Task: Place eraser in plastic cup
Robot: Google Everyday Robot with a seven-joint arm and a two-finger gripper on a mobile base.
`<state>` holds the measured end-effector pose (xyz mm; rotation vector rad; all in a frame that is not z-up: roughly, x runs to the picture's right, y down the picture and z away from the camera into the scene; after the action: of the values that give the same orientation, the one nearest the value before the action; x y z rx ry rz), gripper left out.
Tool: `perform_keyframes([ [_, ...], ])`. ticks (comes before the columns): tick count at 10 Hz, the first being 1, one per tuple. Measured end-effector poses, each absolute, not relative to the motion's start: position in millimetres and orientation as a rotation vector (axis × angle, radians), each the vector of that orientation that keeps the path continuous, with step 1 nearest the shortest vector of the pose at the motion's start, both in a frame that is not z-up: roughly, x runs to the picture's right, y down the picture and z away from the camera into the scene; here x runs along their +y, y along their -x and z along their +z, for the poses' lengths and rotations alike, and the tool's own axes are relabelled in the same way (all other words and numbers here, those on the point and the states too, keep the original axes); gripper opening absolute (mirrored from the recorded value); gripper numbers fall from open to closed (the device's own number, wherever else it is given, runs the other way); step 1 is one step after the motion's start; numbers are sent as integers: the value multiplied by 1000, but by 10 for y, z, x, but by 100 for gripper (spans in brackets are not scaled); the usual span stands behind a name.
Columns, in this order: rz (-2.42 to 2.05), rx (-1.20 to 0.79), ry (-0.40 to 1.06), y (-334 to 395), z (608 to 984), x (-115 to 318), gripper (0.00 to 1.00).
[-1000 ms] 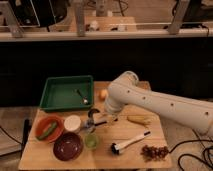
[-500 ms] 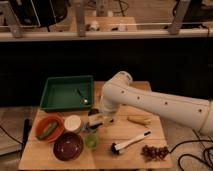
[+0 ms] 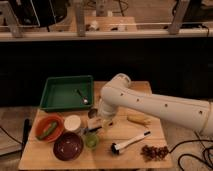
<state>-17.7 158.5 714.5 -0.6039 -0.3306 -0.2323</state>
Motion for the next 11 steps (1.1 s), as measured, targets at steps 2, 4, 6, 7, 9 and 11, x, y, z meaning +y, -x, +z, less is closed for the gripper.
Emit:
perform_keyframes([
  [2,-260,-346,605,219,7117,1561,1],
  [4,-326,-375,615,172,7041,1549,1],
  [6,-407,-422,628,251,6952,1552,1],
  [7,-436,-436,635,266,6927,1561,1],
  [9,-521,-485,649,374,6861,1593,1],
  [11,-617,-532,672,442,6792,1658,1],
])
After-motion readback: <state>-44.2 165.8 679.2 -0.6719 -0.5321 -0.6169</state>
